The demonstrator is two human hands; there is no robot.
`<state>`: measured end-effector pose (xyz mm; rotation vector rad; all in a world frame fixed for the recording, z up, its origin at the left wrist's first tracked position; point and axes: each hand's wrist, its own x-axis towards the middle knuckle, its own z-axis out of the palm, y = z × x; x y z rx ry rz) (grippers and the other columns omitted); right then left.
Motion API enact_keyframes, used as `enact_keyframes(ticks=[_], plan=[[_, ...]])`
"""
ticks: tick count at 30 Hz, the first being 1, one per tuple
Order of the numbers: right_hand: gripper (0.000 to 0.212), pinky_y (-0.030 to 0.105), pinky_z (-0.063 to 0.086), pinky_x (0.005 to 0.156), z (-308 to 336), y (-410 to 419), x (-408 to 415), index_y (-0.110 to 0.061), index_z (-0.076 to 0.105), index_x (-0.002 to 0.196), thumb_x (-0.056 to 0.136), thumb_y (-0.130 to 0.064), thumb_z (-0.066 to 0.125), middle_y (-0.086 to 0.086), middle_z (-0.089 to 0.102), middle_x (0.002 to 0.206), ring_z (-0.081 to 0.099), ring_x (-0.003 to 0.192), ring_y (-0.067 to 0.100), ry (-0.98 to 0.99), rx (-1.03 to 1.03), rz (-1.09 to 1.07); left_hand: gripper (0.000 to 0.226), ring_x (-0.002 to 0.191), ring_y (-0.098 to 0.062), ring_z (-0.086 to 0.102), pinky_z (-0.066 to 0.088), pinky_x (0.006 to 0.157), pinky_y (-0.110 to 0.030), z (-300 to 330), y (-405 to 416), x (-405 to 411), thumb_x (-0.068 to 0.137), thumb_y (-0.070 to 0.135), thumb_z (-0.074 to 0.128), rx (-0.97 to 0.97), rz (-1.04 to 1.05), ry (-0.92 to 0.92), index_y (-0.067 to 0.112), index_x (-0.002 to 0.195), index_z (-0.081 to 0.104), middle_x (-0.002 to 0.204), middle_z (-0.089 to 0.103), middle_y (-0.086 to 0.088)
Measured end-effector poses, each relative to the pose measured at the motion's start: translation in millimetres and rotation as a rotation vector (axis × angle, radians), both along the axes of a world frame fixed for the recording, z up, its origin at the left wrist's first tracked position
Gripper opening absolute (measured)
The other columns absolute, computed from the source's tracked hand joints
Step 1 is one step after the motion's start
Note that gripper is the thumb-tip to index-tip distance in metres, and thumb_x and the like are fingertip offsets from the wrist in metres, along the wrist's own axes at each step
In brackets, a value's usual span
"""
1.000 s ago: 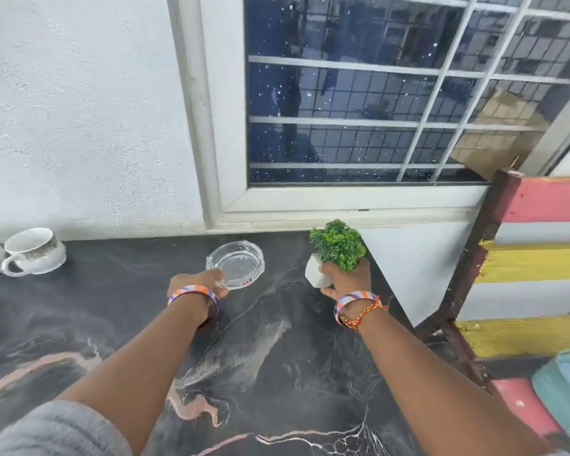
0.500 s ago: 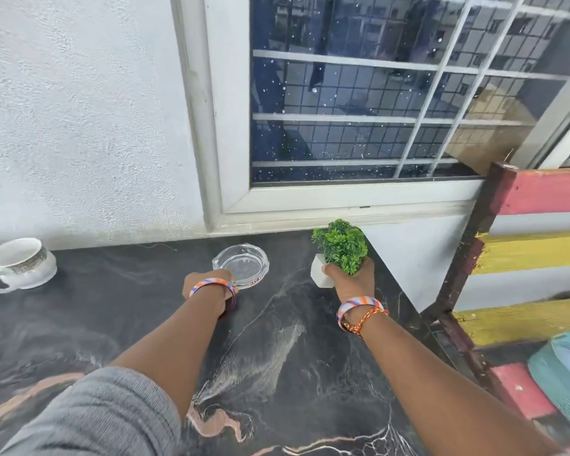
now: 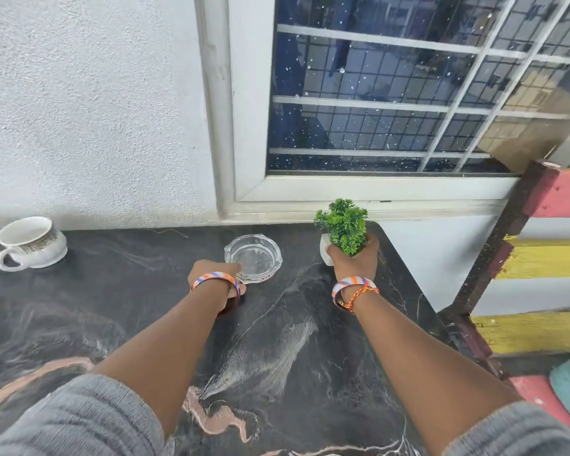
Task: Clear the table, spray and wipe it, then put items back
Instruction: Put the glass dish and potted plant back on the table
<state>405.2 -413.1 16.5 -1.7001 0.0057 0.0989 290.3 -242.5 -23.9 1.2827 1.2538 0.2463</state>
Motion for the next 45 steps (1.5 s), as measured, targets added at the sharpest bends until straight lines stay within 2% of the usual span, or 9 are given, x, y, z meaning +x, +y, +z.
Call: enact_keyframes(ticks=[2, 5, 14, 20, 25, 30, 36, 41, 45], plan=[[0.065, 0.014, 0.035, 0.074, -2, 6, 4, -0.01, 0.04, 0.134, 0.077, -0.009, 0.072, 0.01, 0.057, 0.124, 0.049, 0.093, 0.015, -0.006, 0.006, 0.007, 0.043, 0.08, -0.034, 0.071, 0.058, 0.079, -0.049, -11, 9, 6, 0.044, 0.024, 0.073, -0.036, 0.055, -0.038, -0.004, 0.076, 0.066, 0.081, 0.072, -0.021], [0.067, 0.008, 0.032, 0.064, -7, 13, 9, -0.009, 0.039, 0.135, 0.077, -0.007, 0.073, 0.007, 0.056, 0.117, 0.05, 0.092, 0.014, -0.012, 0.034, 0.014, 0.022, 0.065, -0.034, 0.069, 0.058, 0.073, -0.054, 11, -8, 2, 0.07, 0.014, 0.071, -0.045, 0.044, -0.036, -0.004, 0.069, 0.058, 0.067, 0.067, -0.022], [0.093, 0.036, 0.037, 0.104, -33, 17, 14, -0.013, 0.029, 0.143, 0.066, -0.01, 0.083, 0.013, 0.048, 0.139, 0.048, 0.126, 0.03, -0.061, -0.087, 0.009, 0.019, 0.068, -0.039, 0.068, 0.056, 0.07, -0.059, 7, -10, 11, 0.067, 0.006, 0.057, 0.108, 0.054, -0.082, 0.017, 0.057, 0.045, 0.072, 0.068, -0.024], [0.087, 0.037, 0.04, 0.102, -37, 18, 27, -0.011, 0.033, 0.139, 0.067, -0.005, 0.08, 0.016, 0.053, 0.133, 0.052, 0.122, 0.032, -0.086, -0.173, -0.001, 0.012, 0.076, -0.041, 0.07, 0.057, 0.074, -0.054, -24, 16, 42, 0.051, 0.014, 0.053, 0.089, 0.039, -0.07, 0.013, 0.061, 0.048, 0.075, 0.07, -0.027], [0.082, 0.035, 0.042, 0.1, -36, 21, 39, -0.01, 0.034, 0.136, 0.068, -0.007, 0.08, 0.016, 0.055, 0.13, 0.055, 0.118, 0.032, -0.095, -0.213, 0.044, 0.018, 0.073, -0.04, 0.069, 0.054, 0.075, -0.062, 3, -1, 40, 0.065, 0.003, 0.058, 0.034, 0.053, -0.112, 0.014, 0.06, 0.045, 0.077, 0.068, -0.026], [0.085, 0.036, 0.04, 0.103, -35, 19, 44, -0.01, 0.03, 0.137, 0.068, -0.004, 0.079, 0.015, 0.054, 0.131, 0.054, 0.119, 0.032, -0.024, -0.227, 0.102, 0.02, 0.07, -0.037, 0.066, 0.059, 0.064, -0.047, 16, -16, 31, 0.083, 0.013, 0.065, 0.004, 0.066, -0.145, 0.01, 0.091, 0.047, 0.076, 0.063, -0.026], [0.095, 0.034, 0.039, 0.103, -35, -8, 24, -0.011, 0.022, 0.145, 0.069, -0.001, 0.078, 0.015, 0.048, 0.137, 0.048, 0.126, 0.029, 0.034, -0.228, 0.07, 0.025, 0.056, -0.032, 0.063, 0.059, 0.071, -0.048, 20, -31, 12, 0.075, 0.013, 0.058, 0.291, 0.074, -0.086, 0.016, 0.053, 0.045, 0.066, 0.066, -0.019], [0.068, 0.029, 0.043, 0.092, -35, -37, 0, -0.01, 0.04, 0.135, 0.075, -0.004, 0.073, 0.014, 0.054, 0.128, 0.055, 0.114, 0.025, -0.037, -0.393, 0.126, 0.018, 0.081, -0.032, 0.069, 0.056, 0.077, -0.031, 23, -51, -8, 0.078, 0.011, 0.049, 0.537, -0.211, 0.043, 0.014, 0.07, 0.065, 0.081, 0.072, -0.013], [0.024, 0.024, 0.046, 0.084, -26, -55, -19, -0.011, 0.063, 0.105, 0.081, -0.01, 0.066, 0.003, 0.063, 0.093, 0.061, 0.09, 0.018, -0.129, -0.635, 0.318, 0.022, 0.087, -0.026, 0.063, 0.044, 0.07, -0.024, 30, -69, -29, 0.085, 0.009, 0.048, 0.682, -0.397, 0.155, 0.01, 0.089, 0.069, 0.095, 0.069, -0.008]])
